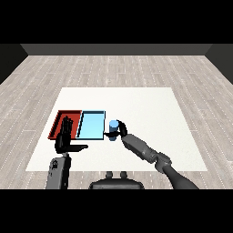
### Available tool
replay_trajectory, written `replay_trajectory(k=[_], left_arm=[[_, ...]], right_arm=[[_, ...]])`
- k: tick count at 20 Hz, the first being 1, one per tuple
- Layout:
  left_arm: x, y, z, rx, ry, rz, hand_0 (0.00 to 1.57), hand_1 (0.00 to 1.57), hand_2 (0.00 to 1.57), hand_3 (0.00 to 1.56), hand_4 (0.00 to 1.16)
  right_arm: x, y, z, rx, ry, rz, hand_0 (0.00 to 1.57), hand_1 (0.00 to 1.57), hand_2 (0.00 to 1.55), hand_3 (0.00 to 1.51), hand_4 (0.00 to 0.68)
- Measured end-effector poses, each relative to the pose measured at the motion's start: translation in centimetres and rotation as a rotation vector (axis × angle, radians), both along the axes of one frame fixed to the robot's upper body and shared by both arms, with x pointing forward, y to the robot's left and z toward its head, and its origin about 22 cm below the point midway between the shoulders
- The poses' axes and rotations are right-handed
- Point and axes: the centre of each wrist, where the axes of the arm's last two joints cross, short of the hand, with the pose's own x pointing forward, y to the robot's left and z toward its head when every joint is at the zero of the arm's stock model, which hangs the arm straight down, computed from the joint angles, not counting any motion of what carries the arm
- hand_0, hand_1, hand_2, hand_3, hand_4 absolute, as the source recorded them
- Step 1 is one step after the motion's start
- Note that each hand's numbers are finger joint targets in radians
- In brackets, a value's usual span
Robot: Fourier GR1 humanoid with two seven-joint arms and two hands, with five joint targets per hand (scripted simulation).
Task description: Pick the blue can and put it in the blue box
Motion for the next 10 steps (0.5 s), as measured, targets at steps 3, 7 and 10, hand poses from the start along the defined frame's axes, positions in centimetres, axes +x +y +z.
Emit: replay_trajectory(k=[3, 7, 10], left_arm=[[0.4, -0.5, 0.1, 0.001, 0.01, -0.012, 0.0, 0.0, 0.0, 0.0, 0.0], [0.6, -1.8, -0.1, 0.017, 0.017, -0.037, 0.0, 0.0, 0.0, 0.0, 0.0], [0.6, -2.7, -0.2, 0.02, 0.025, -0.066, 0.0, 0.0, 0.0, 0.0, 0.0]], right_arm=[[0.3, 0.1, 0.6, 0.004, -0.033, 0.027, 1.49, 1.49, 1.46, 1.4, 0.562], [0.5, 0.4, 2.5, 0.019, -0.118, 0.075, 1.53, 1.53, 1.48, 1.41, 0.567], [0.2, -0.2, 3.6, 0.015, -0.157, 0.087, 1.53, 1.53, 1.48, 1.41, 0.578]])
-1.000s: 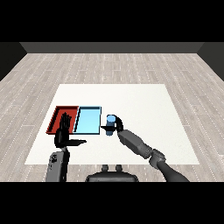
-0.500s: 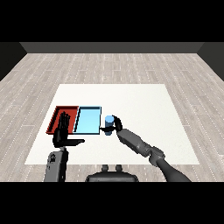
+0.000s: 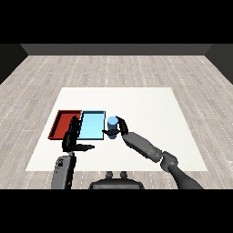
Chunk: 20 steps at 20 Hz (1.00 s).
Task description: Pick the blue can and put it in the blue box
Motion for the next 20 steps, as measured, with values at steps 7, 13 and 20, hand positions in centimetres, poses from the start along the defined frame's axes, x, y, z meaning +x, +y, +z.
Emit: replay_trajectory(k=[7, 13, 20], left_arm=[[1.5, -3.4, 1.0, 0.032, 0.014, -0.071, 0.0, 0.0, 0.0, 0.0, 0.0], [2.4, -6.1, 1.5, 0.036, 0.039, -0.099, 0.0, 0.0, 0.0, 0.0, 0.0], [3.2, -8.5, 1.1, 0.041, 0.059, -0.129, 0.0, 0.0, 0.0, 0.0, 0.0]], right_arm=[[-2.3, -2.6, 3.2, 0.018, -0.105, 0.005, 1.5, 1.5, 1.47, 1.39, 0.582], [-4.1, -5.0, 6.1, 0.034, -0.177, 0.011, 1.5, 1.5, 1.47, 1.4, 0.596], [-2.2, -6.0, 8.4, 0.045, -0.216, 0.022, 1.51, 1.51, 1.47, 1.4, 0.611]])
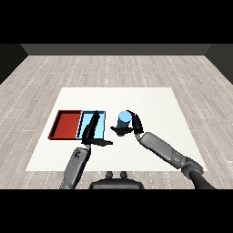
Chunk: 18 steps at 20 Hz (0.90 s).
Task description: Pick the blue can and put it in the blue box
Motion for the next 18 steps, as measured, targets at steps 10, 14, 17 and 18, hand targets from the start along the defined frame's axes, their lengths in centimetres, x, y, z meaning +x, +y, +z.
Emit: replay_trajectory(k=[10, 14, 17, 18], left_arm=[[0.7, -2.9, -0.5, -0.016, 0.037, -0.051, 0.0, 0.0, 0.0, 0.0, 0.0], [0.9, -3.9, -1.0, -0.03, 0.048, -0.067, 0.0, 0.0, 0.0, 0.0, 0.0], [0.8, -4.3, -0.9, -0.032, 0.045, -0.071, 0.0, 0.0, 0.0, 0.0, 0.0], [0.7, -4.4, -0.7, -0.03, 0.044, -0.072, 0.0, 0.0, 0.0, 0.0, 0.0]], right_arm=[[0.9, -0.7, 1.8, 0.001, -0.051, 0.011, 1.45, 1.45, 1.44, 1.38, 0.588], [0.4, -0.3, 2.2, -0.001, -0.065, 0.012, 1.46, 1.46, 1.44, 1.38, 0.595], [0.4, -0.4, 2.9, -0.016, -0.069, 0.016, 1.45, 1.45, 1.44, 1.38, 0.586], [0.3, -0.4, 2.8, -0.016, -0.072, 0.019, 1.47, 1.47, 1.44, 1.38, 0.584]])
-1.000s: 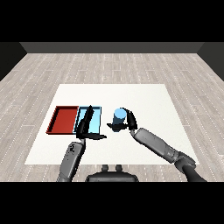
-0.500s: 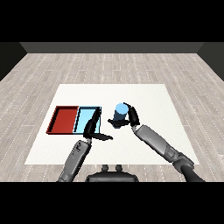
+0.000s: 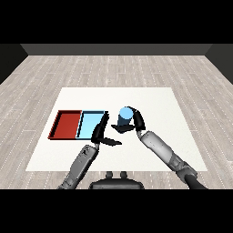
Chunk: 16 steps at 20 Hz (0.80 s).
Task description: Pick the blue can and put it in the blue box
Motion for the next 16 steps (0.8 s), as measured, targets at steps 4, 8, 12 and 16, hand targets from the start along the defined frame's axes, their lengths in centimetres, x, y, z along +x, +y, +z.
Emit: replay_trajectory(k=[4, 8, 12, 16], left_arm=[[0.0, 0.3, 0.1, 0.004, -0.001, 0.003, 0.0, 0.0, 0.0, 0.0, 0.0], [0.3, 0.5, -0.2, 0.008, 0.008, 0.005, 0.0, 0.0, 0.0, 0.0, 0.0], [0.7, 0.0, -0.8, 0.023, 0.037, 0.001, 0.0, 0.0, 0.0, 0.0, 0.0], [1.2, -0.7, -1.8, 0.034, 0.061, 0.005, 0.0, 0.0, 0.0, 0.0, 0.0]], right_arm=[[0.0, 0.6, 0.0, -0.012, 0.007, 0.001, 1.48, 1.48, 1.45, 1.38, 0.573], [0.2, 1.2, -0.2, -0.025, 0.01, 0.02, 1.48, 1.48, 1.46, 1.39, 0.591], [0.0, 1.4, 0.9, -0.028, 0.007, 0.029, 1.47, 1.47, 1.45, 1.38, 0.598], [-0.7, 1.7, 0.8, -0.035, 0.0, 0.032, 1.48, 1.48, 1.45, 1.39, 0.586]])
